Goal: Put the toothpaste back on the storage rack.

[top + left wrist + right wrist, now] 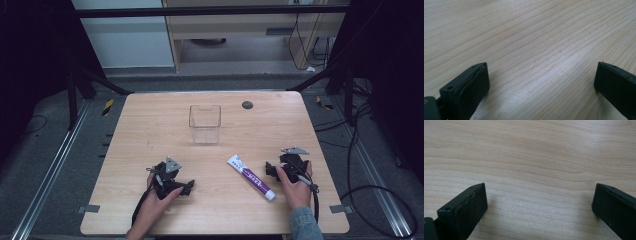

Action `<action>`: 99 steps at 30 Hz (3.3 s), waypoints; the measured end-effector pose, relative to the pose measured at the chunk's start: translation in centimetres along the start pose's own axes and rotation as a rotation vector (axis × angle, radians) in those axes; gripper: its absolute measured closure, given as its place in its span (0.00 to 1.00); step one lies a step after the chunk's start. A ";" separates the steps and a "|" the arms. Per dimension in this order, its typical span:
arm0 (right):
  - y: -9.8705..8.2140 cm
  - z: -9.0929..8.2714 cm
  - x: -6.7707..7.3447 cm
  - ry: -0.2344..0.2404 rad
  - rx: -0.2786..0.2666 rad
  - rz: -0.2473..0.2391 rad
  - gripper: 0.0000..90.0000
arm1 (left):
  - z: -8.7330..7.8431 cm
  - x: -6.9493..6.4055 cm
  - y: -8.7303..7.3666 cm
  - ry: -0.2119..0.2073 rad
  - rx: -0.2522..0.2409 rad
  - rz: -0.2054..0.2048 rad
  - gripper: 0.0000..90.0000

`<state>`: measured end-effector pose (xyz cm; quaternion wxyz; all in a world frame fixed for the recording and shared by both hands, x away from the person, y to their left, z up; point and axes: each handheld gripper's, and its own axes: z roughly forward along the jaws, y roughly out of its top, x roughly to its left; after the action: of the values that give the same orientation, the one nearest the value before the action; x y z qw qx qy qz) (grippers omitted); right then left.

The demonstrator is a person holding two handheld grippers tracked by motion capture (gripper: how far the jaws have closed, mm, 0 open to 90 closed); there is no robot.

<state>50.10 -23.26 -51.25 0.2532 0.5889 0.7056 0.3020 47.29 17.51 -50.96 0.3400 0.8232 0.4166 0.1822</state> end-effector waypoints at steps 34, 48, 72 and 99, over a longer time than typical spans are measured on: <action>1.5 -5.9 5.7 0.173 0.051 -0.271 0.31 | -0.1 0.0 -0.1 0.011 0.002 -0.009 0.00; 3.4 -5.3 9.5 0.242 0.104 -0.401 0.47 | 0.0 0.0 0.0 0.012 0.000 -0.012 0.00; 4.7 -2.9 11.3 0.259 0.197 -0.437 0.49 | 0.1 0.1 0.1 0.010 0.003 -0.007 0.00; 5.1 -1.5 11.4 0.259 0.281 -0.410 0.51 | 0.1 0.1 0.1 0.008 0.000 -0.008 0.00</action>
<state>50.45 -11.62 -46.57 0.1326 0.4196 0.8716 0.2161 47.50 17.45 -50.96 0.3391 0.8208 0.4211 0.1840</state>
